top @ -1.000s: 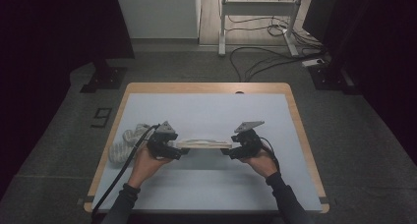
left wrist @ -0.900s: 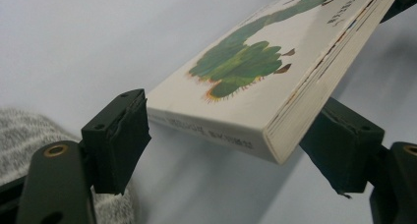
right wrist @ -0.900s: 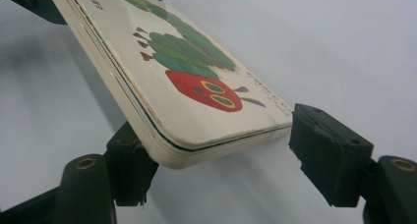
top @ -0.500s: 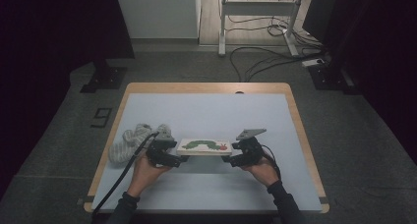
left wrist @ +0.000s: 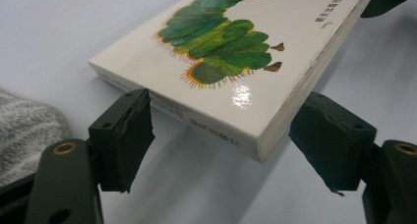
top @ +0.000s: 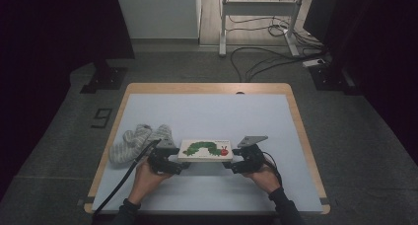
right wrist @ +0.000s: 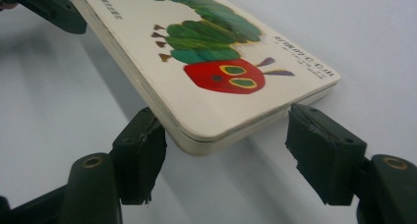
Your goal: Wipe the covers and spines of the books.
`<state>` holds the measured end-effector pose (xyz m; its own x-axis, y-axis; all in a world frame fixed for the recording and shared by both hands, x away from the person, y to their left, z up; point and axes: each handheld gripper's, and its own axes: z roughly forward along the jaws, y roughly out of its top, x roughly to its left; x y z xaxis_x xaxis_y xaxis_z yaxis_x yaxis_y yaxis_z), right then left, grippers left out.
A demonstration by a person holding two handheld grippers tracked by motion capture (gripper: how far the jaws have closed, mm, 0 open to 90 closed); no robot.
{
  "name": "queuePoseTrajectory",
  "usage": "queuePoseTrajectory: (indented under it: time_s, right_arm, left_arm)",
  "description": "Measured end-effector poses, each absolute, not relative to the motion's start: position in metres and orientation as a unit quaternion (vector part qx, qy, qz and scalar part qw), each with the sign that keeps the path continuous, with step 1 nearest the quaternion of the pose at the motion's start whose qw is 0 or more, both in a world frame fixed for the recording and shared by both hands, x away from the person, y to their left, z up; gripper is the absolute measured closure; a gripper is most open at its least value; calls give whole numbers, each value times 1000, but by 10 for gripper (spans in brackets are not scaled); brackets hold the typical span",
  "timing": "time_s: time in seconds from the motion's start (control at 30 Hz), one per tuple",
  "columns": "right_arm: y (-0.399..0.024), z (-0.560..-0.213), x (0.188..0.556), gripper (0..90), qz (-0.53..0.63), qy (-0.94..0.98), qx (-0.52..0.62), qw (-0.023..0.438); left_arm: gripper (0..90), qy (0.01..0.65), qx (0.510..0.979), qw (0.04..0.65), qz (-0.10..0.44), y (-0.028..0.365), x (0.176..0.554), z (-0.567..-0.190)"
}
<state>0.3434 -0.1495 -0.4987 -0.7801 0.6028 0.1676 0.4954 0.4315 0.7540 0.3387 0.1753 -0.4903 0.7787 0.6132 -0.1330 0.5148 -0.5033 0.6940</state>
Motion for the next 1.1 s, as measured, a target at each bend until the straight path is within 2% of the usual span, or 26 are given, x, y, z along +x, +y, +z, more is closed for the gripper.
queuePoseTrajectory:
  time_s: [0.57, 1.1]
  right_arm:
    - [-148, -514, 335, 321, 408, 852, 321, 72]
    - [-137, -523, 355, 354, 391, 855, 329, 91]
  left_arm:
    - [262, 319, 872, 365, 67, 175, 332, -505]
    - [305, 336, 868, 353, 94, 177, 351, -516]
